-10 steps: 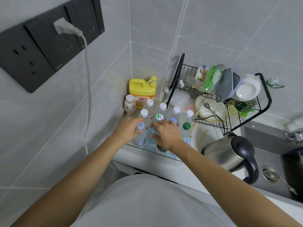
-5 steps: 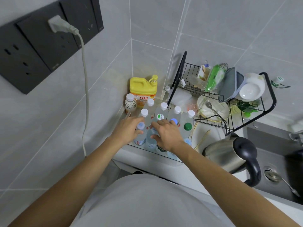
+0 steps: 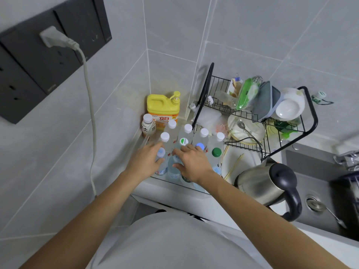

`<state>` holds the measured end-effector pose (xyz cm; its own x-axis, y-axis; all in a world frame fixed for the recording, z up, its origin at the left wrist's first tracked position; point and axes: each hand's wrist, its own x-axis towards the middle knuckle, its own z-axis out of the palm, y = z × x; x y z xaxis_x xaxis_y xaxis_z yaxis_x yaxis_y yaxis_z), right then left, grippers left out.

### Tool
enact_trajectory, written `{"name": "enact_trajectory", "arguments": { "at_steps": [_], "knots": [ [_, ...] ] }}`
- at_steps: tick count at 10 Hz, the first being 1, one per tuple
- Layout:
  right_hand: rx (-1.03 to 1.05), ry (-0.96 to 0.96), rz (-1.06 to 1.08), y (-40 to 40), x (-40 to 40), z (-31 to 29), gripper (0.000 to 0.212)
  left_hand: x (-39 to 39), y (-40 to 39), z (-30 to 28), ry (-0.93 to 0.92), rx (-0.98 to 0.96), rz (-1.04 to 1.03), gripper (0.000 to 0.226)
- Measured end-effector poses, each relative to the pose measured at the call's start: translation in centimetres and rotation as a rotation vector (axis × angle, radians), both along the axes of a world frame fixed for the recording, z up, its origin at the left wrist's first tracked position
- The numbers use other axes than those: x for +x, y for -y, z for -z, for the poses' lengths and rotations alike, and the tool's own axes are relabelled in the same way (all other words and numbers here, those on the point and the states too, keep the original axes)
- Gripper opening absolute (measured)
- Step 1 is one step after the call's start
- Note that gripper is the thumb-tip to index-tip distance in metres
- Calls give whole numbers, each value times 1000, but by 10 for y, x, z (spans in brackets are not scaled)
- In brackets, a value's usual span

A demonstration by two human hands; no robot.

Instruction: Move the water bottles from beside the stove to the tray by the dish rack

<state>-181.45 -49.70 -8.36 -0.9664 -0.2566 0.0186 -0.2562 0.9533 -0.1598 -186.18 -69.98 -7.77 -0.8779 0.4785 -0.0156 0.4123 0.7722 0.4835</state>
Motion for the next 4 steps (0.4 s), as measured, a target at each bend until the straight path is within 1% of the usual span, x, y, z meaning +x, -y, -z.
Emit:
{"name": "enact_trajectory", "arguments": {
  "at_steps": [1,2,3,4],
  "knots": [
    [-3,20,2,1,0,-2,38,3,0,-4,24,21,-27,22],
    [-23,66,19,-3,1,-2,48,7,3,-8,44,49,-48,20],
    [-112,26,66,-5,11,-25,57,17,0,-20,5,14,-95,34],
    [-302,-128,151,-26,37,-51,51,32,3,-33,-115,48,-176,51]
  ]
}}
